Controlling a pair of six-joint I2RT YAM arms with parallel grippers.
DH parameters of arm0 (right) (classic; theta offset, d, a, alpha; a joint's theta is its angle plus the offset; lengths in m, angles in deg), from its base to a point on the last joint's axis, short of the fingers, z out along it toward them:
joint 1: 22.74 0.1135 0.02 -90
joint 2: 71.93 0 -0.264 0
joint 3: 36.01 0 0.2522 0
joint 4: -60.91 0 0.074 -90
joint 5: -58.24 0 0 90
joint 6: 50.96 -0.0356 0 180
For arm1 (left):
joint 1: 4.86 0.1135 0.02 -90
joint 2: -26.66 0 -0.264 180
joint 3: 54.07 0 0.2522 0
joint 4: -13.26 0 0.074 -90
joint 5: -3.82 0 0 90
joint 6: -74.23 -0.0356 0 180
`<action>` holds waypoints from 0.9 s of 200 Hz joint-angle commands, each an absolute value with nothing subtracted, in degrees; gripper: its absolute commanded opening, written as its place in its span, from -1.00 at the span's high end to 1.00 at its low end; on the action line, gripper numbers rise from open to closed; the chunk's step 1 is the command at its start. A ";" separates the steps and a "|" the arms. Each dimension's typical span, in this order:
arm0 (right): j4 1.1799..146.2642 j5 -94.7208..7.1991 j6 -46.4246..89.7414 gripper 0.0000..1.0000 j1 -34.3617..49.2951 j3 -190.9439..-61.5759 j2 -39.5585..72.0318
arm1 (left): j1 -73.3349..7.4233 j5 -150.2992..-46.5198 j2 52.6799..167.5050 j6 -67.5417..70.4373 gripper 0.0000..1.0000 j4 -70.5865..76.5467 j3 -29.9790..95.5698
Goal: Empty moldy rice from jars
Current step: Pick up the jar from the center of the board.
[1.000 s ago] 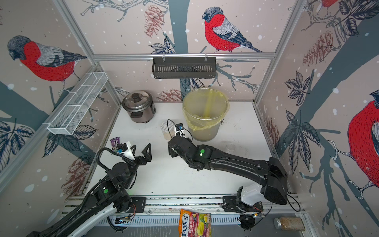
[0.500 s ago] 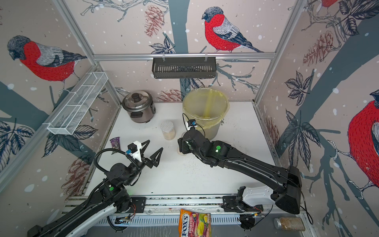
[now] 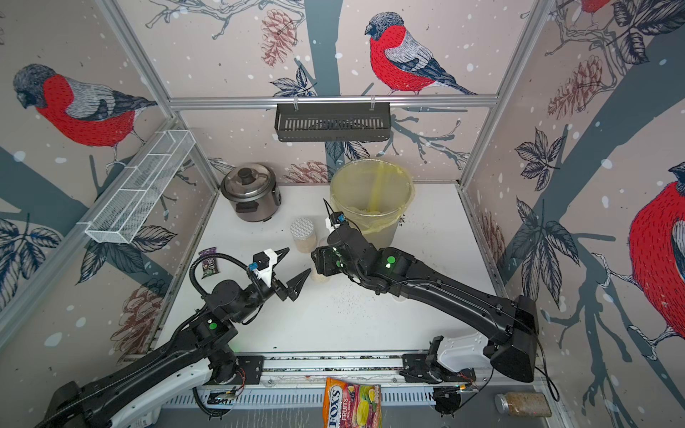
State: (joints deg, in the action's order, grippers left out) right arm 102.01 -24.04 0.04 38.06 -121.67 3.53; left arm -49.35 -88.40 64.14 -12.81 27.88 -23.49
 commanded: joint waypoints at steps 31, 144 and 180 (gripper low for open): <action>99.12 -26.40 -0.07 -0.08 37.38 -122.35 3.82 | -49.74 -93.14 65.45 -14.85 -0.94 31.52 -22.73; 97.63 -28.14 0.85 -0.06 36.47 -123.53 3.81 | -51.61 -97.95 75.43 -14.37 -0.86 33.23 -18.60; 96.92 -28.64 0.81 -0.07 36.41 -123.26 3.50 | -51.79 -99.53 76.62 -14.97 -0.84 32.41 -17.81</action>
